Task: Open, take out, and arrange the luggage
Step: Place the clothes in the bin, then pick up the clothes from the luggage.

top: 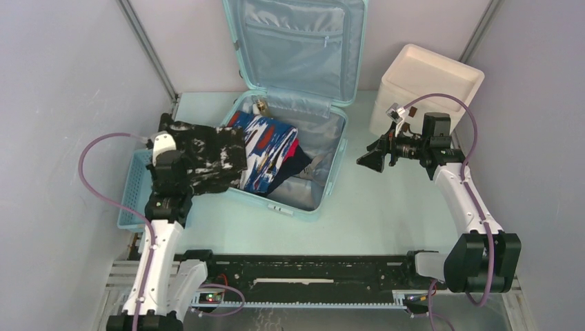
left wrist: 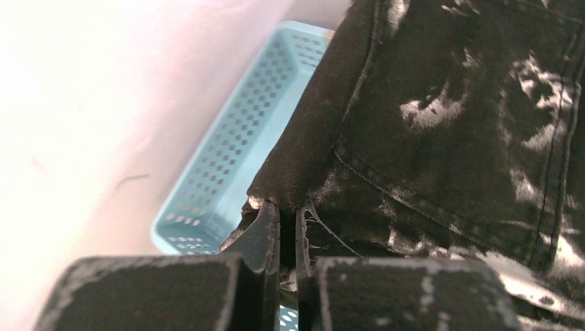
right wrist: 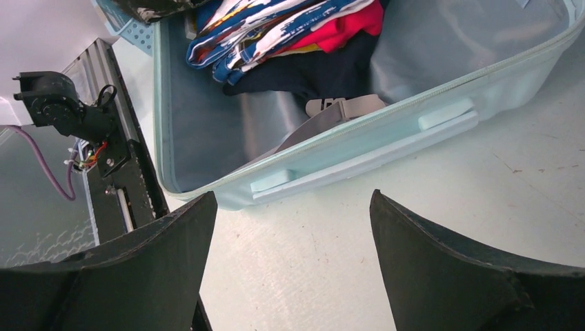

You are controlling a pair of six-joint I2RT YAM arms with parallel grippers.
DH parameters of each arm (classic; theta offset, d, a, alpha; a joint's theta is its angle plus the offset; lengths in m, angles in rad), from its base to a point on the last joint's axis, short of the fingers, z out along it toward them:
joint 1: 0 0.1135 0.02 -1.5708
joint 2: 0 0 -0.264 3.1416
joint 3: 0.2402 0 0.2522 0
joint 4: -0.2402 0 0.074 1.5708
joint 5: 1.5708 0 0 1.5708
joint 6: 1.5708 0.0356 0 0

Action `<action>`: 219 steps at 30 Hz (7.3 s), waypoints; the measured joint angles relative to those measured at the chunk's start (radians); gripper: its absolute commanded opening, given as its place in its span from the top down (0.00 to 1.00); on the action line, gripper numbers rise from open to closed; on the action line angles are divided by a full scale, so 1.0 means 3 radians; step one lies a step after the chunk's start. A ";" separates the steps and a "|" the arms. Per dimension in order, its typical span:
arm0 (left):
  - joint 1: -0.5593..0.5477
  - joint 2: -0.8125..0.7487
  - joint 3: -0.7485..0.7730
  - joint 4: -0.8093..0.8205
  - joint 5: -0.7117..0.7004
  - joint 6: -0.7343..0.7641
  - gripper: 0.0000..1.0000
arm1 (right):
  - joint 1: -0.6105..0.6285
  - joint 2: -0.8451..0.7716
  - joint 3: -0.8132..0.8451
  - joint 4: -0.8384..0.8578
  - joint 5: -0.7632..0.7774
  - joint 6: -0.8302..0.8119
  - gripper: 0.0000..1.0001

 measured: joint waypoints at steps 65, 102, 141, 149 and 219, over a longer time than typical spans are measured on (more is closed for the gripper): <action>0.0326 0.0510 0.0484 0.0544 0.3054 -0.0954 0.14 | -0.0151 -0.0154 0.0000 -0.0186 -0.0328 -0.0226 0.09; -0.2686 0.3437 0.1923 -0.0263 -0.0005 -0.0181 0.24 | -0.0013 -0.0009 0.0000 -0.0413 -0.0211 -0.0683 0.09; -0.2649 0.3040 0.1860 -0.0359 -0.0109 0.0292 1.00 | -0.0011 0.0017 0.0000 -0.0450 -0.0220 -0.0704 0.09; -0.2607 0.2890 0.1737 -0.0319 0.0259 0.0415 1.00 | -0.0011 0.0041 0.0000 -0.0450 -0.0243 -0.0703 0.10; -0.2167 0.2410 0.1617 -0.0245 0.1784 0.0256 1.00 | 0.0795 0.0487 0.0535 0.0343 -0.0108 0.0413 0.08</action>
